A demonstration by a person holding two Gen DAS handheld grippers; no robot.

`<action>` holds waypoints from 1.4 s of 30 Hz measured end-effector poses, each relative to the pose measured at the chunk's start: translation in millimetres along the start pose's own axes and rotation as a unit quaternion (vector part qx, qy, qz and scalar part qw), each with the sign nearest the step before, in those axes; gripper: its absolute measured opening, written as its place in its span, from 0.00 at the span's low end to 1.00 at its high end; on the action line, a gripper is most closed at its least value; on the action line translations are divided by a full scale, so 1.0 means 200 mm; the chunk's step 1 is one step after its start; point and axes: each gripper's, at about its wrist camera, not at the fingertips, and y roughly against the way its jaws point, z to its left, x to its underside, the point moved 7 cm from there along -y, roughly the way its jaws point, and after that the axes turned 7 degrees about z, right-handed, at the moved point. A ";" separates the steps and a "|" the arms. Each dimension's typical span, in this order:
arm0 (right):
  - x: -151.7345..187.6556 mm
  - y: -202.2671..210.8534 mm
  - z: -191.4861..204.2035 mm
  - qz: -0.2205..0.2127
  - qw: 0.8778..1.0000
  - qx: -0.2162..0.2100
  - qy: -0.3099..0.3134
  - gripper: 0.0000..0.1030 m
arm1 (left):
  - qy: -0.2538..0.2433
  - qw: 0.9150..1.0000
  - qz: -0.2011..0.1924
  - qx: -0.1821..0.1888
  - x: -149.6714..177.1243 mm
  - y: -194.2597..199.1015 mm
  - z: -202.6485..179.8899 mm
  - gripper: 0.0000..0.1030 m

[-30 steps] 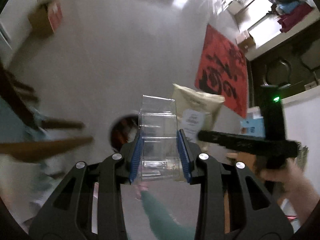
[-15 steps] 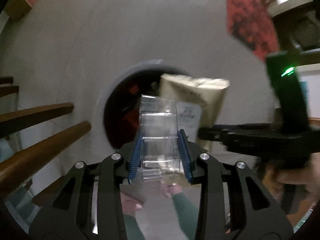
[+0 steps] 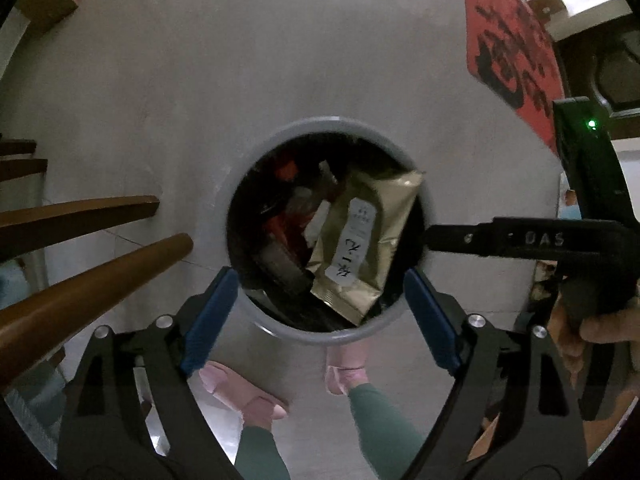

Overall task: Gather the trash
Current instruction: 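Carry plastic box and gold bag over the bin and open both tools to drop them, then move both tools back toward the snack wrapper and white box on the table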

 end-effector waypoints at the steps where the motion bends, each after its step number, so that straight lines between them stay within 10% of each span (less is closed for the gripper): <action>1: 0.01 0.05 0.02 -0.004 1.000 -0.002 0.003 0.63 | 0.005 1.000 -0.004 0.005 0.00 0.05 -0.01 0.80; 18: 0.55 1.22 0.65 -0.112 0.988 -0.040 0.103 0.73 | -0.039 0.989 -0.137 0.039 0.23 1.43 -0.25 0.80; 27: 0.87 1.52 1.47 -0.103 0.953 -0.067 0.278 0.76 | 0.085 0.962 -0.259 0.008 0.62 2.28 0.23 0.87; 33: 1.18 1.39 2.15 -0.053 0.898 -0.060 0.434 0.77 | 0.244 0.922 -0.299 -0.040 1.11 2.50 0.77 0.89; 42: 1.65 0.94 2.86 0.039 0.823 -0.034 0.566 0.80 | 0.457 0.825 -0.324 -0.078 1.94 2.55 1.44 0.90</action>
